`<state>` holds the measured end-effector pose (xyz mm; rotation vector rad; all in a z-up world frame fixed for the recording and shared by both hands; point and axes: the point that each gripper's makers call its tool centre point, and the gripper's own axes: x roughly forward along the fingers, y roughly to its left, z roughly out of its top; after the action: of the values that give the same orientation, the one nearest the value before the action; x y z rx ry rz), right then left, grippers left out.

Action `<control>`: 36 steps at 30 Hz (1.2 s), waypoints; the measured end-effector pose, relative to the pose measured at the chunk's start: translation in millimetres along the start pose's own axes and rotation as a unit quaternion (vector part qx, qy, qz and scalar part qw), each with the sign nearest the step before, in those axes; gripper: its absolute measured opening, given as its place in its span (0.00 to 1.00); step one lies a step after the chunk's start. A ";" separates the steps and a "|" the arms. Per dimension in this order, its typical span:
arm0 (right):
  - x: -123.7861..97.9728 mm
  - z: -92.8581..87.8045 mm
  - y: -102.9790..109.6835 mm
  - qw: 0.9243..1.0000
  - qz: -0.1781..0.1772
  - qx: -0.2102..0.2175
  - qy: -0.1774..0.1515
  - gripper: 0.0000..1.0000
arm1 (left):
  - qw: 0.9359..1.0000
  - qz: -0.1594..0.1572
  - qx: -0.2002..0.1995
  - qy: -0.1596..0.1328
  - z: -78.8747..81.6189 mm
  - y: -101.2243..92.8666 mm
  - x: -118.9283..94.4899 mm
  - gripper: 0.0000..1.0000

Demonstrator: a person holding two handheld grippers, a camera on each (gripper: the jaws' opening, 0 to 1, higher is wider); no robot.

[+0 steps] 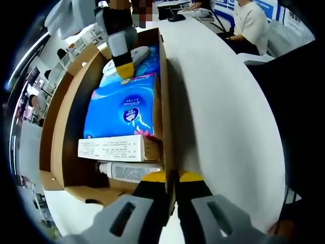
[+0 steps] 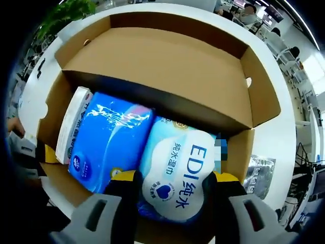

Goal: Operate the shoe box by opening the lid, removing the specified soft item, and placing it in the target area until the item is outside and the box remains undamaged.

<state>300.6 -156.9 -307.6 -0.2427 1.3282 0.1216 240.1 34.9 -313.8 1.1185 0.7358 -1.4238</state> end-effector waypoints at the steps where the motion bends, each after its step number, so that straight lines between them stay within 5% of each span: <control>1: 0.1 0.3 -0.5 1.000 -0.001 0.003 0.002 0.57 | 1.000 0.000 0.000 0.000 -0.1 0.0 -0.2 0.04; 16: 5.4 0.2 -1.6 1.000 -0.009 0.013 0.021 0.58 | 1.000 -0.002 0.004 0.000 -0.1 1.1 -1.3 0.03; 18: 1.9 0.5 8.5 0.999 -0.013 -0.027 0.026 0.58 | 1.000 -0.004 0.003 0.001 0.3 0.9 -1.6 0.03; 27: -3.5 7.3 12.9 0.999 0.007 -0.040 0.008 0.65 | 1.000 -0.004 0.003 0.000 0.9 1.7 -2.2 0.03; 29: -2.0 4.6 8.0 1.000 0.004 -0.014 0.009 0.74 | 1.000 -0.004 0.003 -0.001 1.2 1.7 -2.2 0.03; 36: 8.9 -1.9 9.0 0.999 0.035 0.036 0.018 0.69 | 1.000 -0.004 0.003 -0.002 1.9 0.9 -2.2 0.03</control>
<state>298.9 -149.0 -317.6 -0.1389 1.3737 0.1283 240.4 33.8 -310.9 1.1175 0.7346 -1.4350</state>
